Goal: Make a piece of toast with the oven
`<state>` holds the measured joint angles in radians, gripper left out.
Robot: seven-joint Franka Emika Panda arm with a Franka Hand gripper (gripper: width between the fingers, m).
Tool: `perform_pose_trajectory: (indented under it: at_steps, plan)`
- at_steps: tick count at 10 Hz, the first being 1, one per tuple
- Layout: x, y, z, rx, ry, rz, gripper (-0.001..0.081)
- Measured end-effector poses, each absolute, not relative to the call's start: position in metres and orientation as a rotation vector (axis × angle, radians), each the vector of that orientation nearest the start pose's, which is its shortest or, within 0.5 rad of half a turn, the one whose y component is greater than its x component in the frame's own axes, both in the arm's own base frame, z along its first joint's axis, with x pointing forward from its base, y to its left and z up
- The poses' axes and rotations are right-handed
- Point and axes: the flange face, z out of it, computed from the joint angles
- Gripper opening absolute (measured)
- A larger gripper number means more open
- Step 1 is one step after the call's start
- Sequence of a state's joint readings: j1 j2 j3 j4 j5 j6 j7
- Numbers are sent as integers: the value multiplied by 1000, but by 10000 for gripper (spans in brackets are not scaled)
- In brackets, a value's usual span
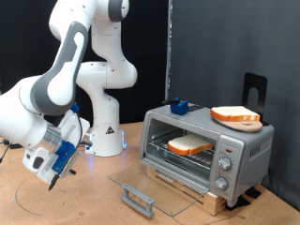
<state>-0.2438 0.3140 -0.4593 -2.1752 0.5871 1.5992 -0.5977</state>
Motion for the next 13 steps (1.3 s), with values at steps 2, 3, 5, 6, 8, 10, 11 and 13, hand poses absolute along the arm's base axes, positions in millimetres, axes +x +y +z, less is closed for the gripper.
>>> perform_pose_trajectory:
  at_steps: [2, 3, 5, 6, 8, 10, 11, 13]
  plan:
    - [379, -246, 213, -2209, 456, 492, 809]
    - [375, -239, 196, -2215, 463, 501, 809]
    - [372, -222, 166, -2228, 486, 525, 809]
    - [373, -211, 153, -2220, 502, 528, 809]
    - [373, -183, 136, -2177, 495, 550, 809]
    - [366, -157, 128, -2142, 454, 584, 809]
    - [362, -146, 127, -2125, 438, 603, 809]
    - [352, -129, 136, -2072, 389, 622, 809]
